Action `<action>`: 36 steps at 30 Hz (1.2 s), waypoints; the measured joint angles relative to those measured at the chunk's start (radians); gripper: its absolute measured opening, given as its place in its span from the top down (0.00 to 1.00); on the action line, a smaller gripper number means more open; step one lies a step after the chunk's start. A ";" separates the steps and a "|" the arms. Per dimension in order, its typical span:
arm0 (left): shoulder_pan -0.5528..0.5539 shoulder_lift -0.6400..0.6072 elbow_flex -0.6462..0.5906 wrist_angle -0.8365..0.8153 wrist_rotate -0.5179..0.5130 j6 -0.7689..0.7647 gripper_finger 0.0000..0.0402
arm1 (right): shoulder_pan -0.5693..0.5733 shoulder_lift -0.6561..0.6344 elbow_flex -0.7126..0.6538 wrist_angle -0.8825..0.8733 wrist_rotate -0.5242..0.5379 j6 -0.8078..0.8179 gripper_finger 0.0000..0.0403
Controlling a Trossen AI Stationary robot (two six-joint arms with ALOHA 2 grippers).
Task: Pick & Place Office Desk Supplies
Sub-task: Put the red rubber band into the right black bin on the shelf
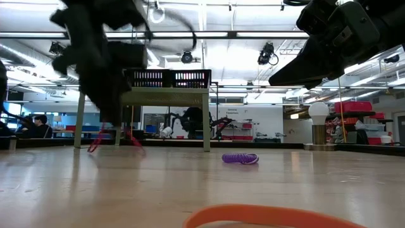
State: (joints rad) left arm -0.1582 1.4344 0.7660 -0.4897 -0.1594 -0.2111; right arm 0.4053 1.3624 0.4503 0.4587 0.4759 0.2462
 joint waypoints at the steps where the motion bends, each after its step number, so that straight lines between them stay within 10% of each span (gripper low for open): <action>1: -0.014 -0.021 0.009 0.000 0.001 -0.015 0.99 | 0.000 0.000 0.000 0.000 0.000 0.000 0.94; 20: -0.134 -0.252 0.200 0.181 -0.239 -0.046 0.98 | -0.017 0.000 0.000 0.001 0.000 0.003 0.94; 36: 0.150 -0.238 0.362 0.276 -0.389 0.118 0.98 | -0.017 0.000 0.000 0.001 0.000 0.008 0.94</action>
State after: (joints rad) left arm -0.0086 1.1960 1.1283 -0.2136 -0.5487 -0.0930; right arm 0.3882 1.3624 0.4503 0.4599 0.4759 0.2539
